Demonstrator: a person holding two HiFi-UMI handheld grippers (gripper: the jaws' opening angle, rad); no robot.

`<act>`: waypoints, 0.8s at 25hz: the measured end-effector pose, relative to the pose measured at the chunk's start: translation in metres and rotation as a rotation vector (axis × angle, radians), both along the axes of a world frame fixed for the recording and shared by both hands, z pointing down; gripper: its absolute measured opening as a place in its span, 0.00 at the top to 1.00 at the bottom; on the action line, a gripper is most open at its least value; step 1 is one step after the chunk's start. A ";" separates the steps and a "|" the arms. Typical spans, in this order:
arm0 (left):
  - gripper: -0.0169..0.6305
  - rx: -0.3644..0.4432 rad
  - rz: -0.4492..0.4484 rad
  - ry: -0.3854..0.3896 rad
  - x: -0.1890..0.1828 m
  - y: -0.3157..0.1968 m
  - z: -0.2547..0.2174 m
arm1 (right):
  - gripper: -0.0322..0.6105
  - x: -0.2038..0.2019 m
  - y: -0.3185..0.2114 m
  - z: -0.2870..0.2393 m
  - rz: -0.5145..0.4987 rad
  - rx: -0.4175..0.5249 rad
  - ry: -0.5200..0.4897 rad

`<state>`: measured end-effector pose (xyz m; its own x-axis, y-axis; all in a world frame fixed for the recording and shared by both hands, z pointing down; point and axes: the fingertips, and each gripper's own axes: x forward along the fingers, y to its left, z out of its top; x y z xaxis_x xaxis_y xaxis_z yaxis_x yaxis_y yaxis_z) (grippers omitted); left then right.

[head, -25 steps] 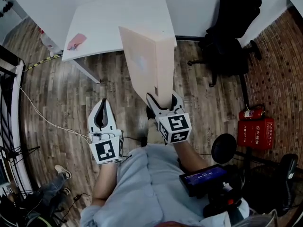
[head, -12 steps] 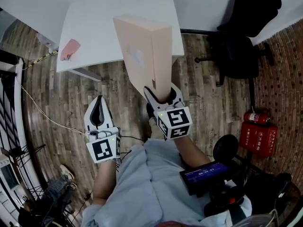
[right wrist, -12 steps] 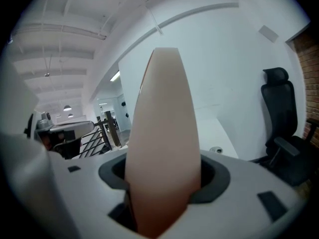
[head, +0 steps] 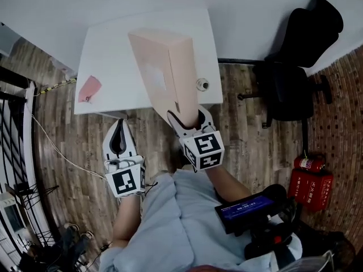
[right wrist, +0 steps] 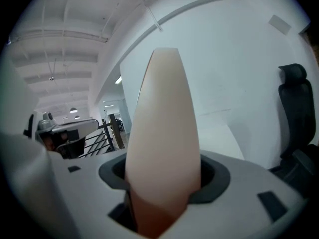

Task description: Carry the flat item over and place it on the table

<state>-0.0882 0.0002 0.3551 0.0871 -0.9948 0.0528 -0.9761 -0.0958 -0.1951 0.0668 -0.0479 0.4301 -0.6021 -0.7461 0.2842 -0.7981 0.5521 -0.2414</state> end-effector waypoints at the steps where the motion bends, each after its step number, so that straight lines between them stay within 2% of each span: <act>1: 0.96 0.006 -0.004 -0.002 -0.002 -0.007 -0.003 | 0.52 -0.003 -0.009 -0.004 -0.005 0.003 -0.007; 11: 0.96 0.025 -0.065 0.006 -0.035 -0.051 -0.007 | 0.51 -0.032 -0.070 -0.010 -0.042 -0.002 -0.029; 20: 0.96 0.021 -0.079 0.046 -0.087 -0.112 0.009 | 0.51 -0.081 -0.128 0.001 -0.054 -0.028 0.002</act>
